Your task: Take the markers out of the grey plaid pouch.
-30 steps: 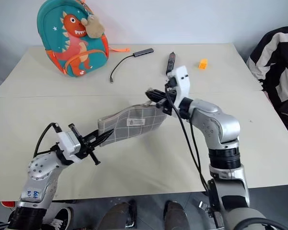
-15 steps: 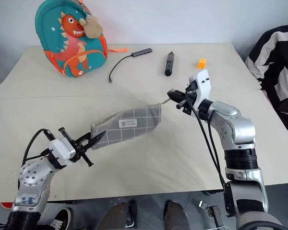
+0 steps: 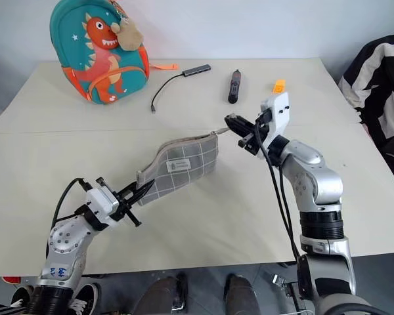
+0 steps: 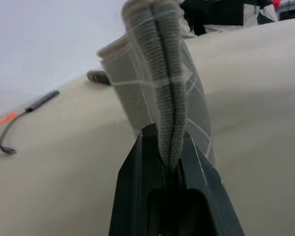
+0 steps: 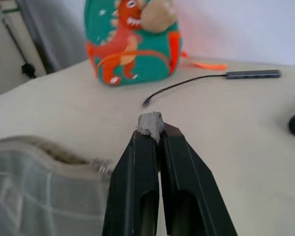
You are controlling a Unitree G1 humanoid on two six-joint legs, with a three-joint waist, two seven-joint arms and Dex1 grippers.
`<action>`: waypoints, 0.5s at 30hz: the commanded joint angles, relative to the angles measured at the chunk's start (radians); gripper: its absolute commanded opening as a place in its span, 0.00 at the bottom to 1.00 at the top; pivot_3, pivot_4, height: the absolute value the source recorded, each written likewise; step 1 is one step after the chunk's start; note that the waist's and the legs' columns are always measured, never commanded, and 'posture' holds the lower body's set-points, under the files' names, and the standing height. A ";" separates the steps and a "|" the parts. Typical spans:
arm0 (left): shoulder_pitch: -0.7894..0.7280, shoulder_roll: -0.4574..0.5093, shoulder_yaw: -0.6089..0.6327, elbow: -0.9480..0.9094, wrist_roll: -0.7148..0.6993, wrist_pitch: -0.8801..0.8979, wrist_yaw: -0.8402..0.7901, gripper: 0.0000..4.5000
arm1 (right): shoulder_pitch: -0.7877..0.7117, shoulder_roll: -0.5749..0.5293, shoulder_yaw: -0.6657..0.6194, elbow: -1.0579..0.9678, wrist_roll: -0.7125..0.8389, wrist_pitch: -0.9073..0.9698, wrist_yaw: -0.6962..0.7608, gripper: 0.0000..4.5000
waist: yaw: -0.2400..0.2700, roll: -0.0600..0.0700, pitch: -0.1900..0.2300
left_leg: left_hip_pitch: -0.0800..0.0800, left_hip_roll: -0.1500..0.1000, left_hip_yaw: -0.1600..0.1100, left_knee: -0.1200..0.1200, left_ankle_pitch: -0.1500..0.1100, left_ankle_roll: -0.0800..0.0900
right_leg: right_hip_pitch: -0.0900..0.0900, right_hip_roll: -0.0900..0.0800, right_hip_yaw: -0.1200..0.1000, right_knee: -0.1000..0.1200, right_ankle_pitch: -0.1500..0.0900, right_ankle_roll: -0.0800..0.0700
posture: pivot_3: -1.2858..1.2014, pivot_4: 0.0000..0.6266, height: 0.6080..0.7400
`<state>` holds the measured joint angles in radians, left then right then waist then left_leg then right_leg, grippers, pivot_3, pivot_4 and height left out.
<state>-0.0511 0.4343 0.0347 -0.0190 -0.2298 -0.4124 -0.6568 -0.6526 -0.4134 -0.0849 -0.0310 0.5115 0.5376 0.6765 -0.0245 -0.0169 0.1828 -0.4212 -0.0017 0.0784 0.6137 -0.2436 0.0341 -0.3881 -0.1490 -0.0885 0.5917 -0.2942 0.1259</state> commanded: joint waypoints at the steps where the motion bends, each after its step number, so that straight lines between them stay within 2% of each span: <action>1: 0.018 -0.003 -0.007 -0.016 -0.019 -0.003 -0.023 0.00 | 0.019 -0.039 -0.006 -0.053 -0.012 -0.030 0.032 0.01 | 0.002 0.000 0.000 | 0.000 0.000 0.000 0.000 0.000 0.000 | 0.000 0.000 0.000 0.000 0.001 -0.001 | 0.52 0.24 1.00; 5: 0.034 0.008 -0.006 -0.049 -0.050 0.019 -0.048 0.00 | 0.039 -0.089 -0.027 -0.052 -0.008 -0.036 0.065 0.01 | 0.002 0.000 0.000 | 0.000 0.002 0.000 0.000 0.001 -0.001 | -0.001 0.000 0.001 -0.001 0.002 -0.002 | 0.52 0.24 1.00; 9: 0.060 0.032 0.013 -0.060 -0.073 0.018 -0.079 0.00 | 0.072 -0.148 -0.037 -0.082 0.063 0.030 0.156 0.01 | 0.003 0.000 0.000 | 0.000 0.002 0.001 -0.001 0.001 -0.001 | -0.002 0.000 0.002 -0.001 0.002 -0.002 | 0.52 0.24 1.00; 12: 0.083 0.040 0.031 -0.073 -0.105 0.033 -0.092 0.00 | 0.094 -0.193 -0.027 -0.104 0.084 0.049 0.213 0.15 | 0.000 0.000 0.000 | 0.000 0.002 0.002 -0.001 0.000 -0.001 | -0.002 0.000 0.003 -0.002 0.002 -0.003 | 0.52 0.24 1.00; 15: 0.115 0.054 0.033 -0.098 -0.133 0.044 -0.121 0.00 | 0.097 -0.242 -0.031 -0.106 0.088 0.070 0.248 0.36 | 0.000 0.000 0.000 | 0.000 0.002 0.003 -0.001 0.000 0.000 | -0.002 0.000 0.004 -0.002 0.002 -0.002 | 0.52 0.24 1.00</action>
<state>0.0460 0.4812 0.0582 -0.0763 -0.3367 -0.3780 -0.7587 -0.5450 -0.6292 -0.0916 -0.0910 0.5752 0.5973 0.8998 -0.0244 -0.0166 0.1830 -0.4215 0.0004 0.0819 0.6130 -0.2434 0.0338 -0.3905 -0.1490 -0.0846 0.5894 -0.2917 0.1235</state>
